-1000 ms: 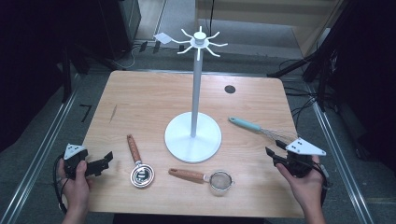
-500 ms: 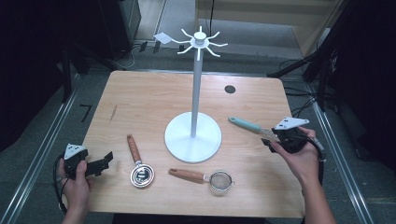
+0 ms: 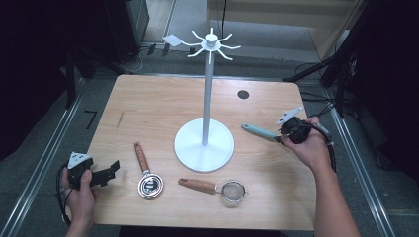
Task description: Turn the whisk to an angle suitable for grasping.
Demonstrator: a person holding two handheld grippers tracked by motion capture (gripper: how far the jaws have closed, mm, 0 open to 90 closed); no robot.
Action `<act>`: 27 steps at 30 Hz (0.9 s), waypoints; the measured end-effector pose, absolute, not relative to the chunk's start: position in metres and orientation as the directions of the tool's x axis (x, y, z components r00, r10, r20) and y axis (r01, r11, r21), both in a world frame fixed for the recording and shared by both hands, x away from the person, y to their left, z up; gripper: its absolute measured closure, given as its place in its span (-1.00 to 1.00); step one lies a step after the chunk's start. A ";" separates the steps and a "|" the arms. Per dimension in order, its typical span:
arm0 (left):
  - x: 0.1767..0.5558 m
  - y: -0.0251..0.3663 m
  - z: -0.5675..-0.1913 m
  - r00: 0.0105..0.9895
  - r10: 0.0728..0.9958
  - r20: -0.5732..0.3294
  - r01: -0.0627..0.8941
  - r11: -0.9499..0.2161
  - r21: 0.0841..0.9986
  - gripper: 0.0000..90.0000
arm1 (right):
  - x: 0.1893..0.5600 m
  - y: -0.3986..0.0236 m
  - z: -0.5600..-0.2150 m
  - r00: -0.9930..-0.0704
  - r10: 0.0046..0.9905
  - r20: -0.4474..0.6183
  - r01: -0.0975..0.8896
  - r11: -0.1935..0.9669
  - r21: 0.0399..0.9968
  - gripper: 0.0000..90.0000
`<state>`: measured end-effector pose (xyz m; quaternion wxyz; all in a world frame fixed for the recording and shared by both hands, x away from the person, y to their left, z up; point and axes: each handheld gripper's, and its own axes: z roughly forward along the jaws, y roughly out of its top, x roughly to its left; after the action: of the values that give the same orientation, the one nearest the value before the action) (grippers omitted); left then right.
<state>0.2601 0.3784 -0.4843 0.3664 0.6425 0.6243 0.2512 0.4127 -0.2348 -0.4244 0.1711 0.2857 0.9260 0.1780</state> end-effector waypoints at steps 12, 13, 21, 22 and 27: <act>0.260 0.378 -0.484 0.097 0.986 -0.135 0.618 0.046 0.785 -1.00 | 0.443 -0.221 -0.444 -0.828 0.526 -0.197 0.469 0.840 0.272 0.45; 0.260 0.378 -0.484 0.098 0.986 -0.135 0.618 0.046 0.785 -1.00 | 0.445 -0.219 -0.446 -0.824 0.530 -0.200 0.478 0.841 0.254 0.45; 0.260 0.379 -0.484 0.100 0.986 -0.135 0.620 0.045 0.784 -1.00 | 0.460 -0.213 -0.458 -0.821 0.545 -0.170 0.514 0.836 0.193 0.44; 0.260 0.379 -0.484 0.101 0.986 -0.136 0.620 0.045 0.784 -1.00 | 0.460 -0.213 -0.458 -0.821 0.545 -0.170 0.514 0.836 0.193 0.44; 0.260 0.379 -0.484 0.101 0.985 -0.137 0.620 0.045 0.784 -1.00 | 0.465 -0.211 -0.464 -0.829 0.542 -0.138 0.522 0.838 0.161 0.49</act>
<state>0.2603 0.3786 -0.4845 0.3675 0.6447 0.6224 0.2488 0.4651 -0.2113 -0.4639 0.0892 0.2787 0.9544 0.0583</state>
